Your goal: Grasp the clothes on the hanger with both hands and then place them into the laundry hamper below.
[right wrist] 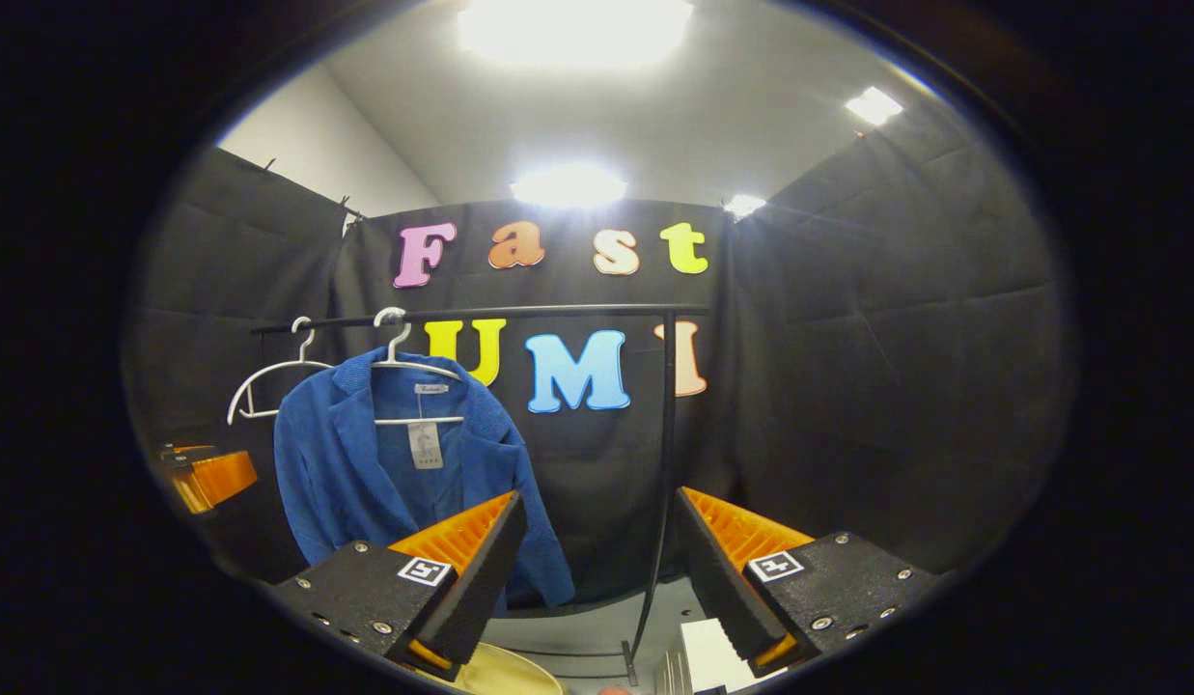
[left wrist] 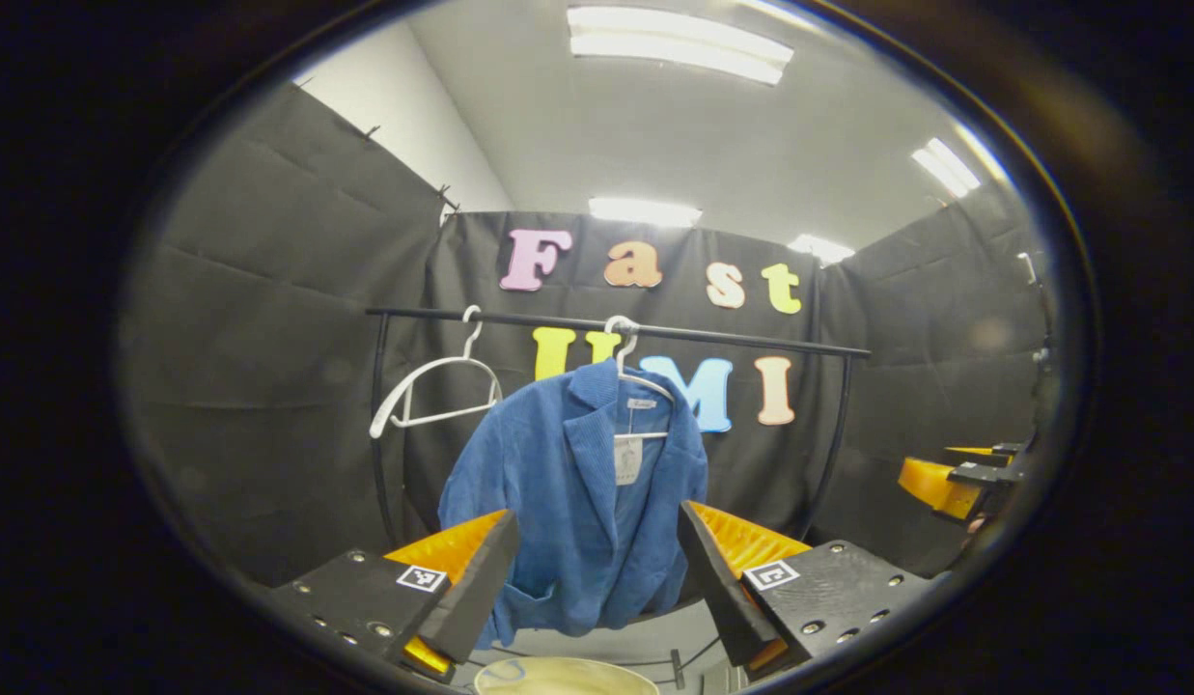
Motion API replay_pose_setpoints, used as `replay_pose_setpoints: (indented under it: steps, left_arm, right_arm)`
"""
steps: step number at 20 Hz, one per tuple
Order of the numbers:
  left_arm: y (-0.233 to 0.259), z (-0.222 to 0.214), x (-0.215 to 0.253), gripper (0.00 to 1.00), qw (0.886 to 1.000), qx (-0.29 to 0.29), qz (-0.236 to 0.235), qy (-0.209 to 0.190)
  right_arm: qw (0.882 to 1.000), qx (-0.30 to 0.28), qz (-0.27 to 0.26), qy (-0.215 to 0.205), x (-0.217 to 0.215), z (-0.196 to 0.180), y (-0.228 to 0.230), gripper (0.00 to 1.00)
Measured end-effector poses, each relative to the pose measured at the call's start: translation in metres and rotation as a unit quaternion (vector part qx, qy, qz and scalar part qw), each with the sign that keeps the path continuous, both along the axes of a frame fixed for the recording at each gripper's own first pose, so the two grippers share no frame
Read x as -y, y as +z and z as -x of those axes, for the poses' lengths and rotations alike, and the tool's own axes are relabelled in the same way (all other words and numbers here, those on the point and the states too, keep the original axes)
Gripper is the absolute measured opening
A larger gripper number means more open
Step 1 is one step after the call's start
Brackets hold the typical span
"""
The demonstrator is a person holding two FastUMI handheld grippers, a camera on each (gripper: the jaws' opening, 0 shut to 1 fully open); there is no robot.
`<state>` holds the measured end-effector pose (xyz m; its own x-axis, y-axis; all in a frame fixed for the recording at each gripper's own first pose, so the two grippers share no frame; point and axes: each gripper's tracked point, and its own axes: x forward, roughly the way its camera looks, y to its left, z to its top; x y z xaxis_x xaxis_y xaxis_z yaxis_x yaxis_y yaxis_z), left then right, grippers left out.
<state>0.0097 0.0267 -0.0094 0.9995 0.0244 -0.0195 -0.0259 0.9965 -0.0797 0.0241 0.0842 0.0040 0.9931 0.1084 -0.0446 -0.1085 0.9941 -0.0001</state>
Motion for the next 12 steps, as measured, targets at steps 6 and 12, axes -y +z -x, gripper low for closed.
replay_pose_setpoints:
  steps: [6,12]
  left_arm:
    - [0.004,-0.014,-0.020,0.95,1.000,-0.013,0.012,0.022]
    - [-0.005,-0.046,-0.019,0.95,0.998,-0.036,0.025,0.035]
  right_arm:
    - [0.999,-0.027,-0.014,0.045,-0.046,-0.027,0.003,0.96]
    - [0.996,-0.042,-0.012,0.081,-0.077,-0.072,-0.005,0.95]
